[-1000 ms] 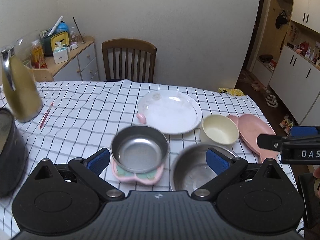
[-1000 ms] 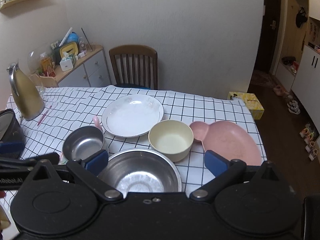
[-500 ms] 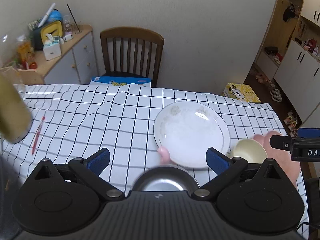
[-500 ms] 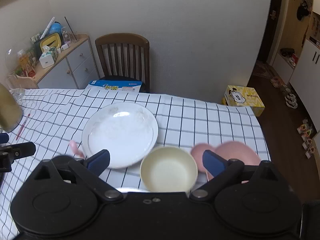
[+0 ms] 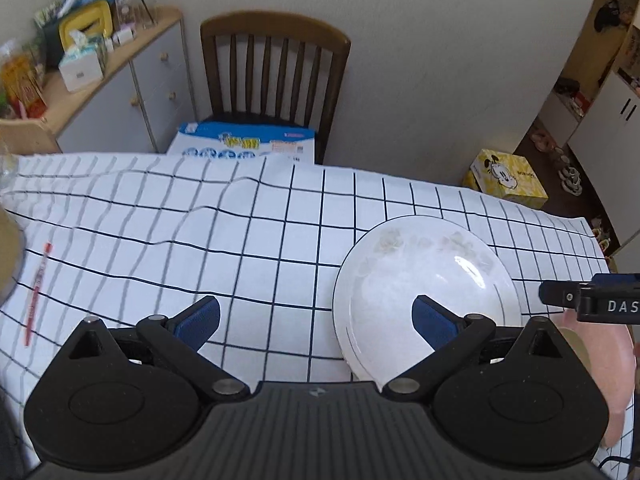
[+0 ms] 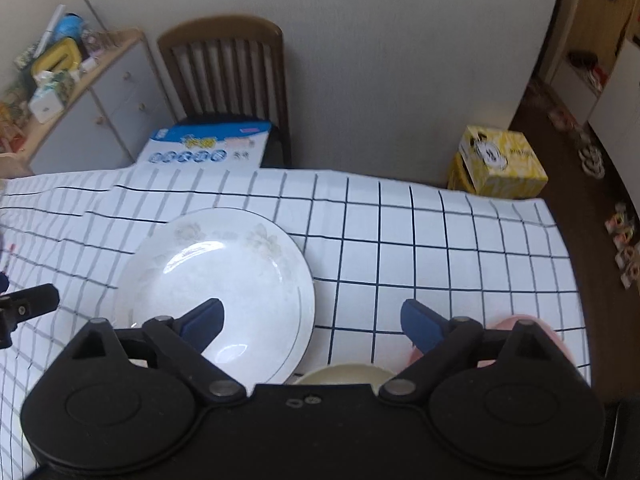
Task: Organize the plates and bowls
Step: 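Reach both grippers to the large white floral plate and close on its rim, then lift the large white floral plate with both grippers and carry it toward the table edge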
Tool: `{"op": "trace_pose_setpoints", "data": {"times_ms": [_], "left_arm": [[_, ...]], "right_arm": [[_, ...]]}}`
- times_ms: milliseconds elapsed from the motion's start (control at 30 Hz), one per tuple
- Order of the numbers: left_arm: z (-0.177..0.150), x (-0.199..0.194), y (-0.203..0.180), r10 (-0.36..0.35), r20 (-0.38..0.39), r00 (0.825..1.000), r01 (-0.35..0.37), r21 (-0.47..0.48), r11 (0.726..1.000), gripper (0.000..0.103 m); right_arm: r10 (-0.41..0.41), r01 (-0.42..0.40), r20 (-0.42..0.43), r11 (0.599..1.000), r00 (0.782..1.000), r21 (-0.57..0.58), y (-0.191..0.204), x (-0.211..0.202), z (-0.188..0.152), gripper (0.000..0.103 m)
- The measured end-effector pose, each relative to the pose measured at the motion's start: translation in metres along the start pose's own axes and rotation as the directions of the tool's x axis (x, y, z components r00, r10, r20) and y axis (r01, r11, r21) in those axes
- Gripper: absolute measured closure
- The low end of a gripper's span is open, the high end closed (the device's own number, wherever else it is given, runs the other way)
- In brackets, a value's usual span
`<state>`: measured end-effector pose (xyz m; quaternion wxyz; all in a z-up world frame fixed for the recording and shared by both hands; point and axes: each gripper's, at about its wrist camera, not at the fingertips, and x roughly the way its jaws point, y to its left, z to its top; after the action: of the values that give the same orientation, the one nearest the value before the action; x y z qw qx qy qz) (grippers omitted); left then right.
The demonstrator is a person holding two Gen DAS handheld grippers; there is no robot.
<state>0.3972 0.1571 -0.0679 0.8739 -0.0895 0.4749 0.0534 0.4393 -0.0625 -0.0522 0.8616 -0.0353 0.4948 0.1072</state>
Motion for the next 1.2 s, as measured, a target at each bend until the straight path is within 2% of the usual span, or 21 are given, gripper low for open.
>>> {"op": "trace_pose_setpoints", "data": {"times_ms": [200, 400, 467, 600, 667, 800, 933, 1000, 1067, 1200], "left_arm": [[0.007, 0.039, 0.006, -0.01, -0.059, 0.998, 0.008, -0.042, 0.999, 0.001], [0.007, 0.067, 0.006, -0.056, -0.12, 0.991, 0.047, -0.08, 0.996, 0.013], [0.005, 0.073, 0.002, -0.066, -0.137, 0.988, 0.057, -0.066, 0.996, 0.024], [0.005, 0.085, -0.002, -0.083, -0.167, 0.982, 0.071, -0.075, 0.995, 0.033], [0.004, 0.089, -0.001, -0.097, -0.181, 0.979, 0.083, -0.083, 0.993, 0.042], [0.003, 0.094, -0.003, -0.108, -0.196, 0.975, 0.092, -0.088, 0.992, 0.053], [0.001, 0.097, -0.002, -0.12, -0.211, 0.97, 0.1, -0.104, 0.99, 0.07], [0.001, 0.1, -0.002, -0.12, -0.215, 0.969, 0.1, -0.102, 0.99, 0.072], [0.0, 0.101, -0.001, -0.126, -0.217, 0.968, 0.105, -0.103, 0.989, 0.081], [-0.003, 0.102, -0.001, -0.136, -0.214, 0.967, 0.116, -0.104, 0.988, 0.083]], "right_arm": [[0.019, -0.017, -0.05, 0.999, 0.999, 0.033, -0.004, 0.034, 0.009, 0.015], [0.041, -0.036, -0.099, 0.998, 0.994, 0.05, -0.009, 0.057, 0.009, 0.026], [0.057, -0.049, -0.116, 0.996, 0.992, 0.068, -0.012, 0.063, 0.008, 0.031], [0.088, -0.075, -0.142, 0.993, 0.986, 0.089, -0.016, 0.072, 0.006, 0.043], [0.102, -0.088, -0.151, 0.991, 0.983, 0.096, -0.018, 0.075, 0.005, 0.053], [0.134, -0.117, -0.159, 0.987, 0.978, 0.113, -0.017, 0.079, 0.004, 0.062], [0.15, -0.135, -0.16, 0.986, 0.976, 0.1, -0.013, 0.08, 0.003, 0.075], [0.155, -0.139, -0.161, 0.985, 0.975, 0.104, -0.014, 0.08, 0.002, 0.079], [0.154, -0.138, -0.159, 0.985, 0.975, 0.108, -0.016, 0.081, 0.002, 0.085], [0.17, -0.152, -0.159, 0.981, 0.973, 0.121, -0.023, 0.083, -0.001, 0.089]]}}
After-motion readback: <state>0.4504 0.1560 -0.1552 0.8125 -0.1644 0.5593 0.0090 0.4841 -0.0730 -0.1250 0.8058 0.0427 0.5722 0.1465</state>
